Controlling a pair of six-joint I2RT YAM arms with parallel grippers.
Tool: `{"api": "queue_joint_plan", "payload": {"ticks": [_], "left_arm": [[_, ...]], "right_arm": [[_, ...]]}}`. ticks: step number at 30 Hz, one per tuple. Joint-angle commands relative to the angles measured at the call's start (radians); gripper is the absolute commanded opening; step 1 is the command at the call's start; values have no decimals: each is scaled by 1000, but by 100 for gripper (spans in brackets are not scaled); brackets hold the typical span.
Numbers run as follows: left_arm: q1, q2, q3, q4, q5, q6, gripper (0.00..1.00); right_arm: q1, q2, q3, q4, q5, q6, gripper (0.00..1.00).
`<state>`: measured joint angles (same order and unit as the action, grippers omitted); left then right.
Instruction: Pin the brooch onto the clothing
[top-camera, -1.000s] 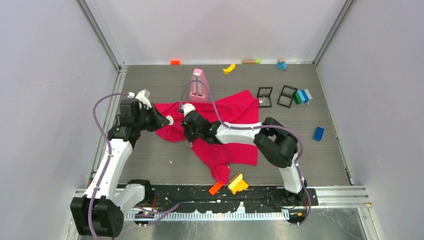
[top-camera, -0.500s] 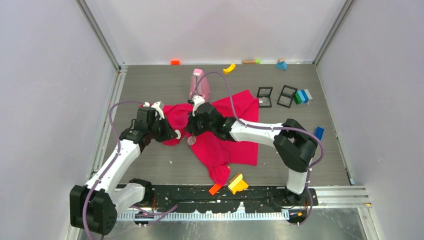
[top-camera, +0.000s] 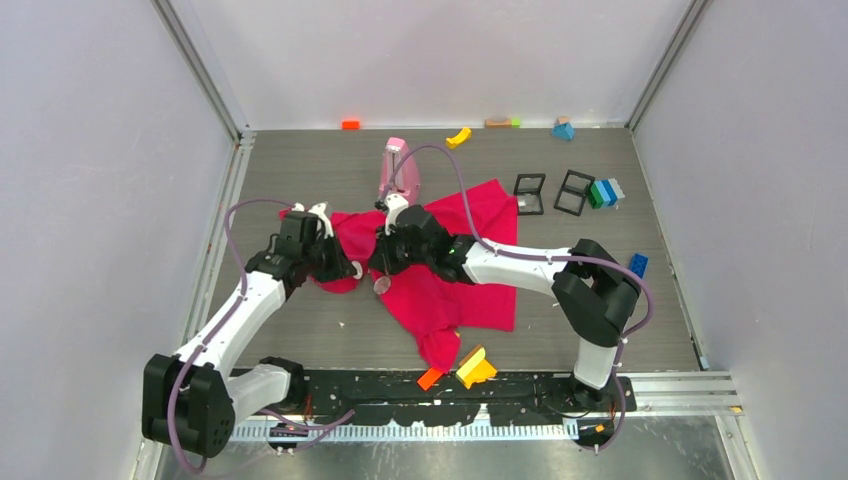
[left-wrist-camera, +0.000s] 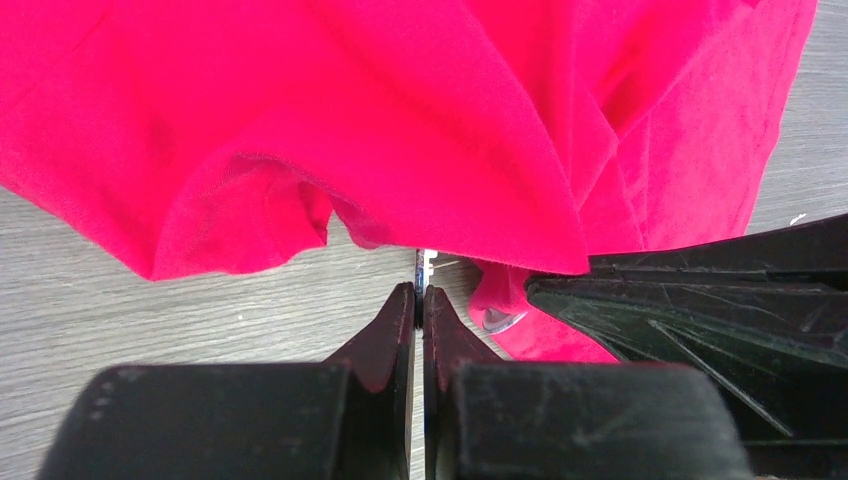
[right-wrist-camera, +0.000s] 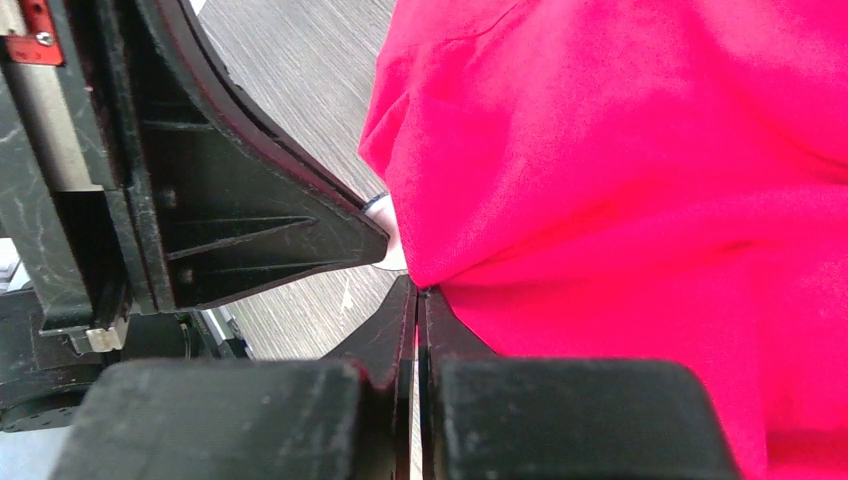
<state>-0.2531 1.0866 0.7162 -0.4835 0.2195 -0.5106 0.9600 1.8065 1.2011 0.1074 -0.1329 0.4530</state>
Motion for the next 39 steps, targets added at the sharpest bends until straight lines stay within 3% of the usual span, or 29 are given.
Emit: {"api": "queue_joint_plan", "payload": {"ticks": [1,29,39], "left_arm": [[-6,11,43,37,4,14,0],[-6,-51,-2,108,61,-53,0],[-6,-7,6,30,32,-14,0]], "right_arm": [[5,-47,16,54,-50,7,1],[6,20,46,-8,-85,9,1],[6,-41,12,11,9,29,1]]}}
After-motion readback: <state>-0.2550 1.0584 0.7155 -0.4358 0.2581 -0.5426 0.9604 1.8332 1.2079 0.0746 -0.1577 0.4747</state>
